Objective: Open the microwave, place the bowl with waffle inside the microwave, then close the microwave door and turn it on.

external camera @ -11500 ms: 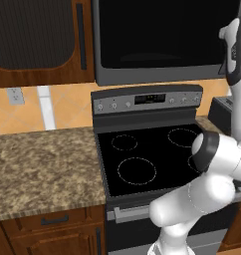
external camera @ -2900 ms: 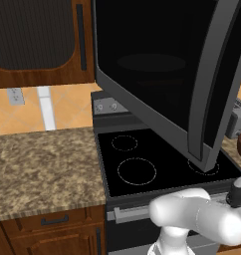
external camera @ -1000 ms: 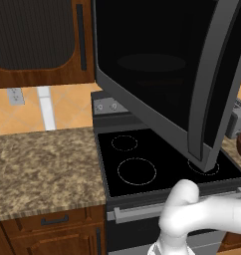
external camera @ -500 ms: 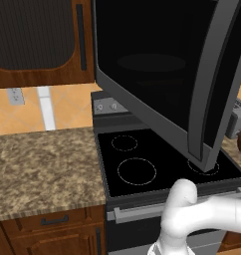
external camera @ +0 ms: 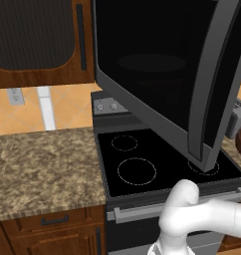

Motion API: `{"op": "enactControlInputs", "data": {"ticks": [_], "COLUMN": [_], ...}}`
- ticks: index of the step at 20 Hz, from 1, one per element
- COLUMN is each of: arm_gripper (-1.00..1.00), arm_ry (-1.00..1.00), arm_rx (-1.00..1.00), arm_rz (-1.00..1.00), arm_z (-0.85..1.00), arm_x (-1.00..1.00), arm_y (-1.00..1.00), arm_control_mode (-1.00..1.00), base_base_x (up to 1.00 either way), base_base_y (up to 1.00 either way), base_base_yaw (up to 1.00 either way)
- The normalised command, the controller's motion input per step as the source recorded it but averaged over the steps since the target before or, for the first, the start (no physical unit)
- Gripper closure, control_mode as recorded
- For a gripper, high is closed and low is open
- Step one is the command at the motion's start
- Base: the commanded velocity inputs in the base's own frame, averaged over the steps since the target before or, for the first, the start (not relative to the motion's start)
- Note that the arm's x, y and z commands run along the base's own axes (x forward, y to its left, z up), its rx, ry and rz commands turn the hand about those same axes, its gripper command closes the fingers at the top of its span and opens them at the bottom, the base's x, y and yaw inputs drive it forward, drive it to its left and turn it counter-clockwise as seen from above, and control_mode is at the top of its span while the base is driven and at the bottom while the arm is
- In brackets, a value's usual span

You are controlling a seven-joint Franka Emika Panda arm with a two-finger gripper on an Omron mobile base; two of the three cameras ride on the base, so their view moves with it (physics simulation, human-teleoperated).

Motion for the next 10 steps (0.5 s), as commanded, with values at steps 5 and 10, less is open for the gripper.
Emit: {"op": "enactControlInputs", "data": {"ticks": [5,10], "arm_gripper": [1.00,1.00], "arm_ry": [-0.12,-0.36], "arm_rx": [-0.14,-0.05], "arm_rz": [0.48,0.24], "arm_z": [0.59,0.60], "arm_x": [-0.17,-0.20], "arm_y": [0.91,0.95], "arm_control_mode": [-1.00,-1.00], "base_base_x": [0.00,0.00], "base_base_y": [0.00,0.00], "base_base_yaw": [0.00,0.00]}}
